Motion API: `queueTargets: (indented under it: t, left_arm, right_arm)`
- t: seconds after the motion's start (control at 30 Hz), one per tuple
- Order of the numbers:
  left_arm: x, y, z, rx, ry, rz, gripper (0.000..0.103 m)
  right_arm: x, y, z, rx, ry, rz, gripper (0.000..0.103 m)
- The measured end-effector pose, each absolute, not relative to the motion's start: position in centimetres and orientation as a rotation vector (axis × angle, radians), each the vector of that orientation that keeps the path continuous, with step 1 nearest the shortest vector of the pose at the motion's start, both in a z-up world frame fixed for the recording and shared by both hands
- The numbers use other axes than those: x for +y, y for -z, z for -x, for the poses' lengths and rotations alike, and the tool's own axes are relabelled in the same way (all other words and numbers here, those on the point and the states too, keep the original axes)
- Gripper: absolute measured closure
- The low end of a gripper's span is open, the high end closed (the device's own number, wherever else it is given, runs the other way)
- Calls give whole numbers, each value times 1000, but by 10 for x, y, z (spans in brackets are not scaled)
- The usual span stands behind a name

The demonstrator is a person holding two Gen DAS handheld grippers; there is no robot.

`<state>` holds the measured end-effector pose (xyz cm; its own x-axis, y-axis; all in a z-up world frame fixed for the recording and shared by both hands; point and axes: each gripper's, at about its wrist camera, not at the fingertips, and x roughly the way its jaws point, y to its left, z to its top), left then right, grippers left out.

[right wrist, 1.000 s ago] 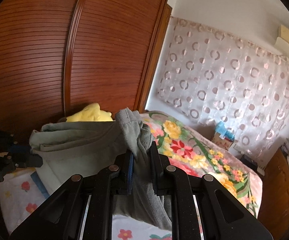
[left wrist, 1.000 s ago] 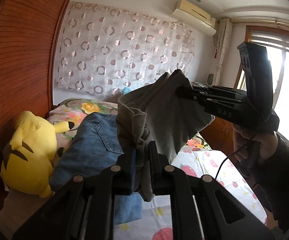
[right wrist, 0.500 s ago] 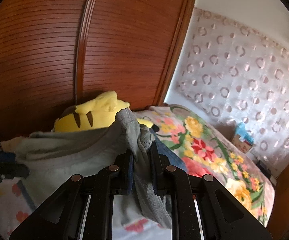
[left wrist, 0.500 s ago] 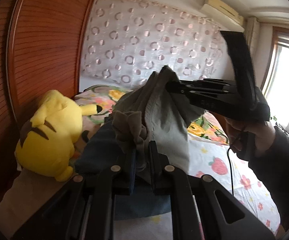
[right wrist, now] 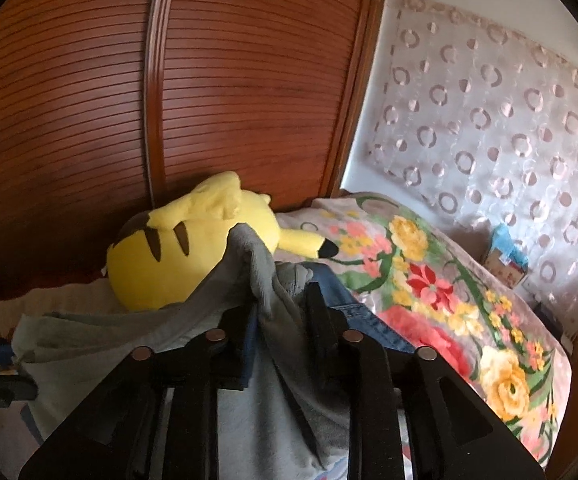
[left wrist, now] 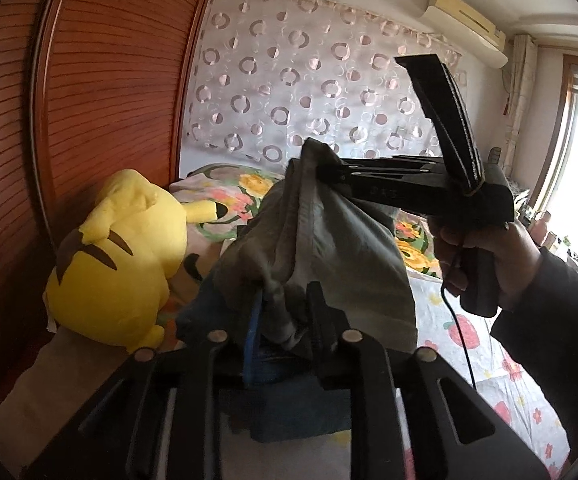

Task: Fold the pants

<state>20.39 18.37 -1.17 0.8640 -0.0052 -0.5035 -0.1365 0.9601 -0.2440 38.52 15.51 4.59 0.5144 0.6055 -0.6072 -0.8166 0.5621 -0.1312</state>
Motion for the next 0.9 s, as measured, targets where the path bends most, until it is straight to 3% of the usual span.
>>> queueTargets:
  t: [0.13, 0.33, 0.4, 0.9]
  left_arm:
    - [183, 3, -203, 512, -43, 261, 67]
    - [169, -2, -217, 536, -16, 211, 62]
    - [165, 1, -221, 541, -20, 189, 62]
    - [188, 41, -237, 632, -122, 195, 62]
  right_arm:
    - [135, -57, -385, 536, -873, 371, 62]
    - [103, -63, -379, 574, -927, 331, 63]
    - [99, -57, -377, 604, -947, 335, 68]
    - [93, -17, -421, 693, -862, 229, 68]
